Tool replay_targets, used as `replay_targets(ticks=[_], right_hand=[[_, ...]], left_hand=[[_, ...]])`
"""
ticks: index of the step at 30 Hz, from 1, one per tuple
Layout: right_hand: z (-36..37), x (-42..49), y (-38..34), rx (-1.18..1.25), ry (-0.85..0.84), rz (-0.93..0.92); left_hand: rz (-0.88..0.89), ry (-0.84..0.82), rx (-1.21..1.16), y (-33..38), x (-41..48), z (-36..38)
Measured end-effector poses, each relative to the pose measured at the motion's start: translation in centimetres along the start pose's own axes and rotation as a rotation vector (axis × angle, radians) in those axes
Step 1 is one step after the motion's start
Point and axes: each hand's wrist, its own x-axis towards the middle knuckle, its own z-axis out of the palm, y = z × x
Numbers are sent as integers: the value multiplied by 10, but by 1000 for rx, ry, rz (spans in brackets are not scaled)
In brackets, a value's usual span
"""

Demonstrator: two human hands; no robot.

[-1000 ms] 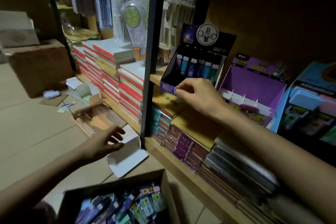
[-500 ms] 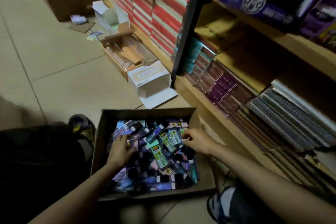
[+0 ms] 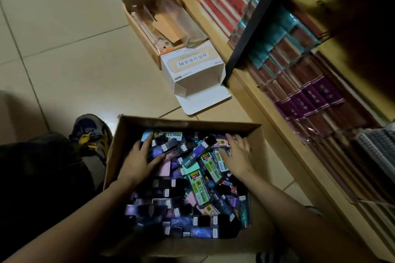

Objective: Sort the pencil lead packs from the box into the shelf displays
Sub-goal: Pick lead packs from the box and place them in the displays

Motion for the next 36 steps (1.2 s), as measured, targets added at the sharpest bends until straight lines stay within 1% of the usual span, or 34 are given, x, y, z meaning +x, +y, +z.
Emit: replay_targets(ticks=[3,8,10,12,15,18,20,23,27,30,34,36], right_hand=[[10,-4,-2,-83,15,10],[32,-40,-13,-104,17,-21],[38,-53,-18,-111,26,-21],[38,-60,-23,-115,47,-14],[33,-64,-22,-144,80,-68],[24,-57,-15,-108,87,-146],[17,-45,-8,-119,59,-195],[6,-21,2,-205,-18,-278],[-5,4,2,-246,-135,-339],[-9,12,-1,-229,-131,-301],[-2,8,-4,-316,-163,-180],[1,1,-5,-250,-195,-97]], left_hand=[[9,0,35,-1,-2,4],[56,112,141,12,-28,20],[26,110,154,16,-41,28],[-35,72,156,19,-54,38],[-70,39,132,24,-72,42],[-22,109,116,28,-81,36],[-19,118,33,27,-81,31],[-36,106,-82,23,-75,25],[-31,30,-121,19,-73,24],[-47,-39,-100,19,-67,25],[-119,-100,-54,25,-58,23],[-148,-140,-76,27,-54,21]])
